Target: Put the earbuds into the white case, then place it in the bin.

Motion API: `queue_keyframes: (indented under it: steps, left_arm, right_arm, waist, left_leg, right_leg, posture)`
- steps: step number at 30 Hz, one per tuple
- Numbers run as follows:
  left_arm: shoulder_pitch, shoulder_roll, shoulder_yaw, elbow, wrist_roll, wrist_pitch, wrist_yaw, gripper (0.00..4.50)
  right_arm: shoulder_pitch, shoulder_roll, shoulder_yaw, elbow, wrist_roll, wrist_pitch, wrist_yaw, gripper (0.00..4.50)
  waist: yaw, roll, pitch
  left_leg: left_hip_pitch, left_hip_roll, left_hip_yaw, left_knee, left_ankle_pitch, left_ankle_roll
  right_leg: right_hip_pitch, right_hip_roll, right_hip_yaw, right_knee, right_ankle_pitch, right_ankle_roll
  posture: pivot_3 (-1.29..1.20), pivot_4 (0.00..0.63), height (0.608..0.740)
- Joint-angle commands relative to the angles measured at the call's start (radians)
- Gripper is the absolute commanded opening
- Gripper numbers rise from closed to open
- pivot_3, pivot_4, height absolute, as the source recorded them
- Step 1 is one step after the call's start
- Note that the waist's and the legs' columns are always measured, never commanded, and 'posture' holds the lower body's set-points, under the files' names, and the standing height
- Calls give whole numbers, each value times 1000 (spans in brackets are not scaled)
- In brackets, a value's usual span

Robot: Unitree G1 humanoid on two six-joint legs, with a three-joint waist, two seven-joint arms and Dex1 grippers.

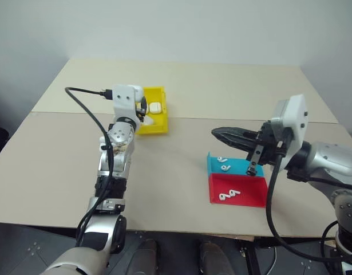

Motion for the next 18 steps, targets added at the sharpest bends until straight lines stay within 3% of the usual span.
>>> queue_keyframes:
  steps: [1, 6, 10, 18]
  left_arm:
    - [-72, 22, -29, 123, 26, -126, -38, 4386]
    - [-67, 55, -16, 130, 0, -198, -99, 4449]
    - [50, 136, 2, -99, -100, -139, -292, 4449]
    - [461, 516, 112, -714, -481, 178, -794, 4449]
  right_arm:
    - [-13, 7, 3, -15, 21, -26, -1, 0]
    - [-11, 21, 5, -17, 29, -26, -6, 0]
    - [10, 24, -12, -14, 42, -34, 0, 0]
    - [160, 14, 40, 145, -192, -229, 76, 0]
  waist:
    - [-1, 0, 0]
    - [-7, 0, 0]
    - [-18, 0, 0]
    - [-32, 0, 0]
  left_leg:
    - [-1, 0, 0, 0, 0, 0]
    - [-1, 0, 0, -1, 0, 0]
    - [0, 1, 0, -1, 0, 0]
    - [3, 2, 2, -2, 1, -1]
  right_leg:
    - [-1, 0, 0, 0, 0, 0]
    - [-2, 0, 0, 0, 0, 0]
    - [-2, 0, 1, 1, 0, -1]
    - [-1, 0, 2, 8, -1, -2]
  posture:
    - [0, 150, 740]
    - [0, 150, 740]
    - [0, 150, 740]
    - [0, 150, 740]
